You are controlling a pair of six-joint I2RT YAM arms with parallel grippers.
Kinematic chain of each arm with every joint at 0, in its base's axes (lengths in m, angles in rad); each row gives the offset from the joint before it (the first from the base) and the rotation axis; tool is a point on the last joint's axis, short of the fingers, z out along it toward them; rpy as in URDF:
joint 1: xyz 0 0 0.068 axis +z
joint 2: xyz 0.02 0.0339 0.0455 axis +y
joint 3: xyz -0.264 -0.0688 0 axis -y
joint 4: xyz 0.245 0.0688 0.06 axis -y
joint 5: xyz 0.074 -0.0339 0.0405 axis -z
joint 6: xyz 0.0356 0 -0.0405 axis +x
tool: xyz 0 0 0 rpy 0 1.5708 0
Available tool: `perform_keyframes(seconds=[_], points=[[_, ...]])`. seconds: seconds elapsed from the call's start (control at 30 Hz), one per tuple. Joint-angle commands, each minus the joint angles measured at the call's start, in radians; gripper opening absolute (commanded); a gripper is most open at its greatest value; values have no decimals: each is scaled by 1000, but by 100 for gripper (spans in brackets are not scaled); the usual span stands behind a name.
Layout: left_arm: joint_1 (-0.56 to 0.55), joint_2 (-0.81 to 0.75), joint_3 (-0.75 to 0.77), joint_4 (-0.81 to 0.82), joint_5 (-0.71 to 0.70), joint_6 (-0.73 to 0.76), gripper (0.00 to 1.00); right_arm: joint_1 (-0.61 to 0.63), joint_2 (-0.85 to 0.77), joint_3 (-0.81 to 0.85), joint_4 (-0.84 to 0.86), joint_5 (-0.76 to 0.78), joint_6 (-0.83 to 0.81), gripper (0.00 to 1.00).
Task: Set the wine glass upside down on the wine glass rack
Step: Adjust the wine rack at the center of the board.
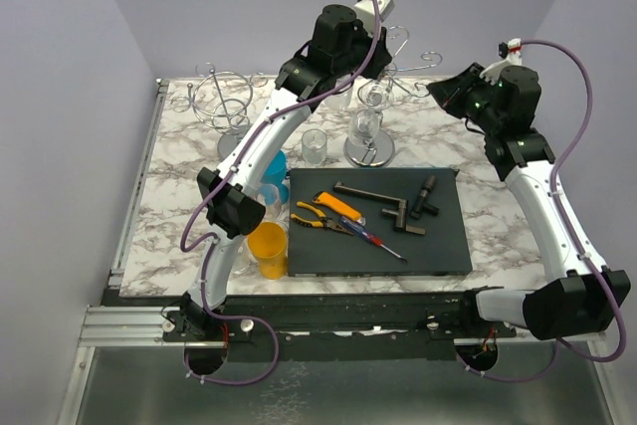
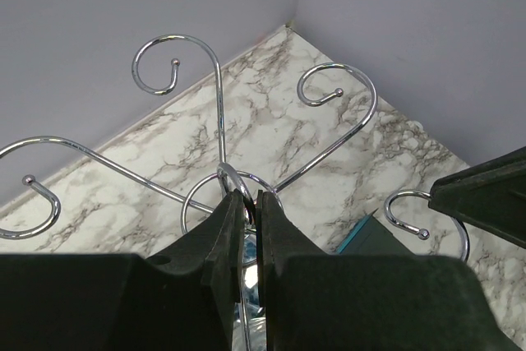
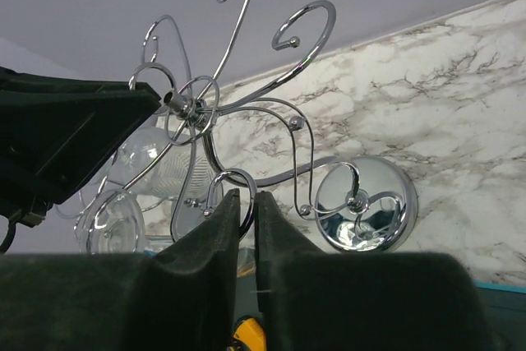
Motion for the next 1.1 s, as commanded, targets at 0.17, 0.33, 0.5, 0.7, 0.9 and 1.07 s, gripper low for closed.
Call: perform_keyframes(seconds=[0.17,0.33,0.5,0.7,0.9,1.07], points=[[21,-10,-3,58,2,48,8,9,31,170,-265,127,-100,66],[21,-24,-25,59,20,58,8,-8,95,288,-304,154,-130,75],[20,-32,-29,58,37,59,8,-50,225,415,-308,98,-137,76],[20,-38,-34,58,46,58,8,-98,350,515,-295,27,-112,76],[19,-40,-37,59,51,59,8,-108,396,532,-235,-60,-59,68],[19,-36,-36,60,54,60,8,-108,431,544,-206,-122,-17,54]])
